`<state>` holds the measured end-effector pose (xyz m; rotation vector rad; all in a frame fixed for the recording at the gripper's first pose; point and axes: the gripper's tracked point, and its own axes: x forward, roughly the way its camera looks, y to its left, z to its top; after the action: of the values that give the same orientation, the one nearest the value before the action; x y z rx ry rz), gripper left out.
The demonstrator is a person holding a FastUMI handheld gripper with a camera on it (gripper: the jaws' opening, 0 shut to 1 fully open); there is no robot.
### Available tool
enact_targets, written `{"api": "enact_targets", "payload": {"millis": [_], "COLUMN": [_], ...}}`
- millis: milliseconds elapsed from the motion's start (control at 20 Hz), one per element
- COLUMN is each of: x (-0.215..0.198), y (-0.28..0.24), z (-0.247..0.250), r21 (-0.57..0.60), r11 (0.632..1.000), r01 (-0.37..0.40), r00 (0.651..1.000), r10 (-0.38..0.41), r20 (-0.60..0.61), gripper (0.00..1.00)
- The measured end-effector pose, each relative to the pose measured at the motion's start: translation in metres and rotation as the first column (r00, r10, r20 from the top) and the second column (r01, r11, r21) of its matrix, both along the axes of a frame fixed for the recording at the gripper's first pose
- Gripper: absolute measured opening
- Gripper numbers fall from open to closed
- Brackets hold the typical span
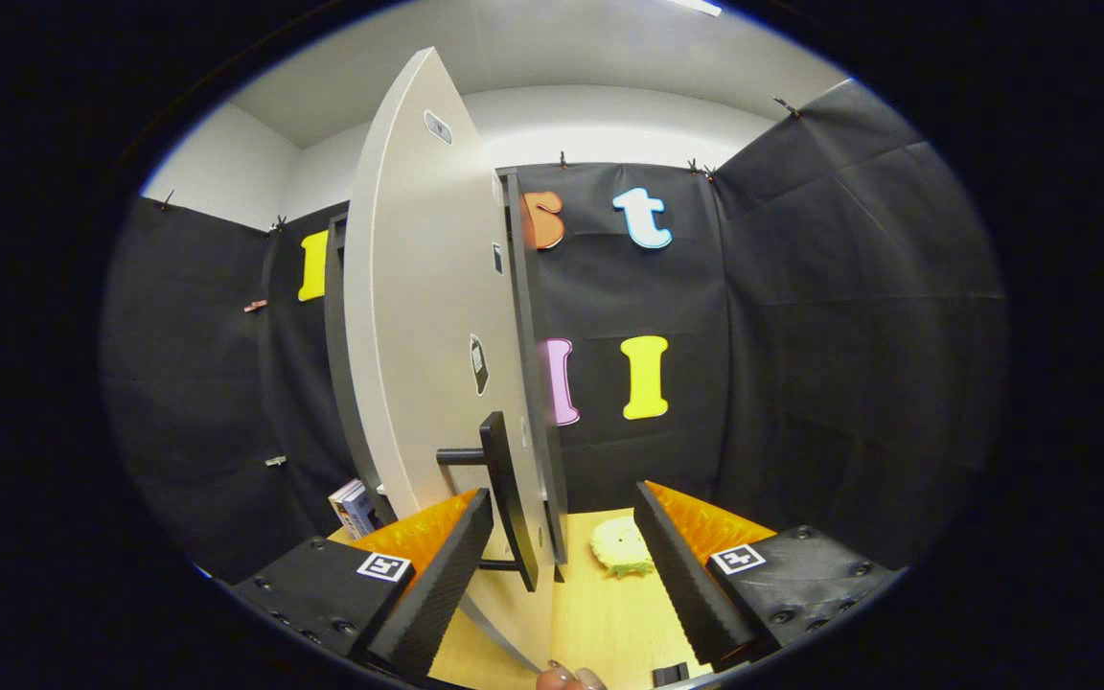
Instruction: Open the shoe cabinet door, grab the shoes and put them into the shoe cabinet, then close the shoe cabinet door.
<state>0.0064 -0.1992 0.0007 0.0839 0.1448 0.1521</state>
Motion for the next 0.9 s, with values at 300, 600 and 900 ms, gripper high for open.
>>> {"api": "enact_targets", "payload": {"millis": [300,600,900], "x": [0.010,0.021,0.029], "y": [0.057,0.113,0.186], "z": [-0.007,-0.017,-0.015], "r21": [0.041,0.046,0.007], "r11": [0.995,0.996,0.999], "r01": [-0.087,-0.071,-0.050], "r00": [0.996,0.997,0.998], "r10": [0.087,0.071,0.050], "r20": [-0.007,-0.013,0.029], "gripper": [0.98,0.98,0.98]}}
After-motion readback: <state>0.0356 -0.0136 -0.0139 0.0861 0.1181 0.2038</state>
